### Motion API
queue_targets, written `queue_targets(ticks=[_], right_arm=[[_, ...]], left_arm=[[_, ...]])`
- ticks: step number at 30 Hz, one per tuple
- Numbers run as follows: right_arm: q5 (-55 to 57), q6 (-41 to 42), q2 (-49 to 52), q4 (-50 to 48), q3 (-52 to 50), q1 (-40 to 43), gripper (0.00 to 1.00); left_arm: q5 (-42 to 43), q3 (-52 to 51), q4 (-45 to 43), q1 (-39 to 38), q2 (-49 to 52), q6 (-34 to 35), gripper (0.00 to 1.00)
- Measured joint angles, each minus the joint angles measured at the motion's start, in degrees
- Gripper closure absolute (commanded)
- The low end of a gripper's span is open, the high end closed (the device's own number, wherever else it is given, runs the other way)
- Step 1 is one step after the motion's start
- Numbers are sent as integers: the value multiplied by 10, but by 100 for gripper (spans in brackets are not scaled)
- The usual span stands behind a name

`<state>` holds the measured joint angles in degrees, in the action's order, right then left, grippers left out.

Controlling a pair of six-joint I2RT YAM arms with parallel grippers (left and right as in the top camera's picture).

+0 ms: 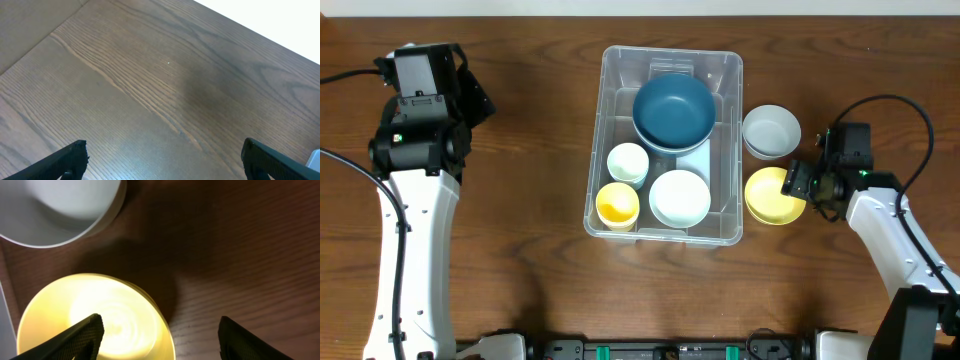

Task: Pack container
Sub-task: 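Grasp the yellow bowl's rim with the right gripper, then place the yellow bowl into the white bowl in the container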

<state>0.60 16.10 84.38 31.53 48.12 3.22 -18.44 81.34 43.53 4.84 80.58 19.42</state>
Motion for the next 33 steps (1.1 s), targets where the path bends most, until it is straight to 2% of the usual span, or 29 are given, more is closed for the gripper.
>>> queue_targets(ticks=[2,4,7,13,18,24,33], right_arm=[[-3,0,0,-13,-12,0,30],[-7,-1,0,-28,-23,0,40],[-9,4,0,-43,-37,0,46],[-12,15,0,-45,-54,0,66],[-13,17,0,-37,-55,0,92],[-16,22,-1,-28,-54,0,99],[31,22,-67,97,13,0,99]], left_arm=[[0,0,0,0,0,0,2],[0,0,0,0,0,0,2],[0,0,0,0,0,0,2],[0,0,0,0,0,0,2],[0,0,0,0,0,0,2],[0,0,0,0,0,0,2],[0,0,0,0,0,0,2]])
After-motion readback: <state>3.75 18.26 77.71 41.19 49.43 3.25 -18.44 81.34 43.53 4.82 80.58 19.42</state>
